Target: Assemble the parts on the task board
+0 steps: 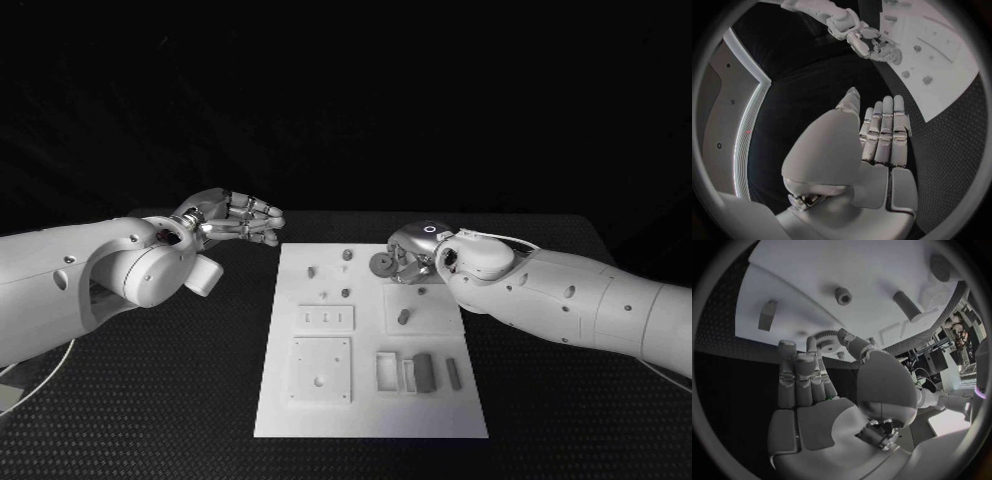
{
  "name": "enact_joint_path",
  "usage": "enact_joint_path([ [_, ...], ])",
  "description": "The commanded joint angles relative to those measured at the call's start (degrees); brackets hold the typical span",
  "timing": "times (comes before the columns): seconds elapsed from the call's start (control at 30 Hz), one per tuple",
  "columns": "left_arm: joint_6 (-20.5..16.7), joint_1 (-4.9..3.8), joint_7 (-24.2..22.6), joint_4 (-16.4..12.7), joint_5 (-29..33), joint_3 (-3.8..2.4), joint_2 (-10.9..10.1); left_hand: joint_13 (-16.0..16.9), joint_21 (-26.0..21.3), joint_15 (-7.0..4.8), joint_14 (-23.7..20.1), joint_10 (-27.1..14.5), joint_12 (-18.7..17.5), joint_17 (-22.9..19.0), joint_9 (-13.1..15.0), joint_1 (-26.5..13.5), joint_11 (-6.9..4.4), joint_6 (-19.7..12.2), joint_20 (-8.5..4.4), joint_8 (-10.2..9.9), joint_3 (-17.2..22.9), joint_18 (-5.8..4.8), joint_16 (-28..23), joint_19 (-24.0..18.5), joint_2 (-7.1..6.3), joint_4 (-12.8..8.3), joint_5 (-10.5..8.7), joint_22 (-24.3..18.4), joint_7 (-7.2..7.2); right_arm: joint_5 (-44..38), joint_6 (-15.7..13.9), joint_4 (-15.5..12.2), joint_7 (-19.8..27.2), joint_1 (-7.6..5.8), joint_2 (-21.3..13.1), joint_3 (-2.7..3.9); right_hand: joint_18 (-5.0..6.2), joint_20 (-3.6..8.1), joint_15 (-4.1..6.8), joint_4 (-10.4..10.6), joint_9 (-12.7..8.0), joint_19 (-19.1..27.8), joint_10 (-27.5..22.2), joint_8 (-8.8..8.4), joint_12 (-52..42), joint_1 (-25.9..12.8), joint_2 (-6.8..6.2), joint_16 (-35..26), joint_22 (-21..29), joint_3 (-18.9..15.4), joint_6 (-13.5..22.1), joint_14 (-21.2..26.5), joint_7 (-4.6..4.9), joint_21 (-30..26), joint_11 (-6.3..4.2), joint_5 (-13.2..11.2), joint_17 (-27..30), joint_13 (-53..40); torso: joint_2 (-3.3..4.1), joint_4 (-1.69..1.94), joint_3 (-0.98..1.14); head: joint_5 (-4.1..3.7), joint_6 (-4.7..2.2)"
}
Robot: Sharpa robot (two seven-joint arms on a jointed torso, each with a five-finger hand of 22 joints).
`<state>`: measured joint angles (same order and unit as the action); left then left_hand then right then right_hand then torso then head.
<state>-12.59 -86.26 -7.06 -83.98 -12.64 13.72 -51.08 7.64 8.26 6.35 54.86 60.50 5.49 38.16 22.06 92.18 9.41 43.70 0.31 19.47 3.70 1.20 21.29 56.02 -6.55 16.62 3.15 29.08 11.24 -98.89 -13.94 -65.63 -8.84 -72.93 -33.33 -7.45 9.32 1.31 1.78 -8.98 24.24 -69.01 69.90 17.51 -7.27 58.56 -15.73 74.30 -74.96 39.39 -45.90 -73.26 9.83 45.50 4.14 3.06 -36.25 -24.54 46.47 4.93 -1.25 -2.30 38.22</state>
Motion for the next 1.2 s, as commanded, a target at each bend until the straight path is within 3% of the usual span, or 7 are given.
enact_joint_path([
  [0.03, 0.5, -0.06, -0.3, -0.1, -0.1, -0.04, 0.0, 0.1, -0.3, -0.06, 0.3, -0.1, -0.2, 0.1, 0.0, -0.4, 0.19, -0.5, 0.23, -0.2, 0.4, 0.70, -0.4, 0.1, -0.09, 0.0, -0.22, 0.1, 0.99, 0.2, -0.9, -0.1, -1.0, -0.04, 0.0, 0.13, 5.68, 0.35, 0.60, 0.4, 0.1, -0.2, 0.0, 0.36, -0.3, -1.1, 0.09, 0.3, -1.0, -2.0, 0.1, 0.2, 0.24, 0.0, -0.11, -0.2, 0.0, -0.8, 0.03, 0.12, -0.01, 0.00, 0.09],
  [0.3, 0.6, -0.06, -0.4, 0.0, -0.1, -0.04, 0.1, 0.1, -0.3, -0.06, 0.3, -0.1, -0.2, 0.1, 0.0, -0.4, 0.19, -0.5, 0.23, -0.2, 0.4, 0.70, -0.4, 0.1, -0.10, 0.0, -0.22, 0.1, 0.98, -0.2, -2.7, 0.2, -2.4, -0.04, 0.3, 0.68, 5.68, 0.76, 0.80, 0.9, 0.3, -0.4, 0.6, 0.81, -0.8, -0.8, 0.80, 0.5, -1.0, -3.8, -0.5, 0.0, 0.27, 0.1, -0.29, -0.2, -0.1, -2.9, 0.01, 0.16, -0.03, 0.13, 0.23],
  [0.57, 0.6, -0.05, -0.3, 0.1, -0.1, -0.04, 0.1, 0.1, -0.3, -0.06, 0.3, 0.0, -0.2, 0.1, 0.1, -0.3, 0.18, -0.4, 0.24, -0.2, 0.5, 0.70, -0.4, 0.1, -0.09, 0.0, -0.22, 0.1, 0.97, 1.3, -1.6, 0.0, -1.5, -0.04, 0.5, 1.51, 5.68, 0.82, 0.89, 1.1, 0.3, -0.5, 0.8, 0.91, -1.0, -0.5, 1.12, 0.5, -1.0, -4.1, -0.7, 0.0, 0.18, 0.1, -0.39, -0.2, -0.1, -3.8, 0.02, 0.08, -0.05, 0.25, 0.22],
  [0.87, 0.6, -0.06, -0.3, 0.0, -0.1, -0.04, 0.1, 0.1, -0.4, -0.06, 0.3, 0.0, -0.2, 0.2, 0.1, -0.3, 0.18, -0.4, 0.24, -0.2, 0.5, 0.70, -0.5, 0.1, -0.08, 0.0, -0.22, 0.1, 0.97, 2.3, 1.2, 1.7, -0.9, -0.03, 2.1, 1.53, 5.68, 0.80, 1.03, 1.4, 0.4, -0.3, 0.8, 1.12, -1.1, -0.2, 2.20, 0.5, -1.0, -4.4, -1.2, 0.1, 0.02, 0.0, -0.54, -0.2, -0.1, -5.0, 0.05, 0.08, -0.06, 0.23, 0.19],
  [1.2, 0.7, -0.06, -0.3, 0.1, -0.1, -0.03, 0.3, 0.1, -0.4, -0.05, 0.4, 0.0, -0.2, 0.2, 0.1, -0.3, 0.18, -0.4, 0.24, -0.2, 0.5, 0.70, -0.5, 0.1, -0.07, 0.0, -0.22, 0.1, 0.97, 2.3, 1.6, 3.8, -0.6, 0.11, 3.7, 1.52, 5.68, 0.78, 1.06, 1.1, 0.4, -0.2, 0.7, 1.14, -1.1, 0.2, 2.86, 0.5, -1.0, -4.8, -1.3, 0.1, -0.01, -0.1, -0.57, -0.2, -0.1, -5.8, 0.04, 0.13, -0.03, 0.29, 0.35],
])
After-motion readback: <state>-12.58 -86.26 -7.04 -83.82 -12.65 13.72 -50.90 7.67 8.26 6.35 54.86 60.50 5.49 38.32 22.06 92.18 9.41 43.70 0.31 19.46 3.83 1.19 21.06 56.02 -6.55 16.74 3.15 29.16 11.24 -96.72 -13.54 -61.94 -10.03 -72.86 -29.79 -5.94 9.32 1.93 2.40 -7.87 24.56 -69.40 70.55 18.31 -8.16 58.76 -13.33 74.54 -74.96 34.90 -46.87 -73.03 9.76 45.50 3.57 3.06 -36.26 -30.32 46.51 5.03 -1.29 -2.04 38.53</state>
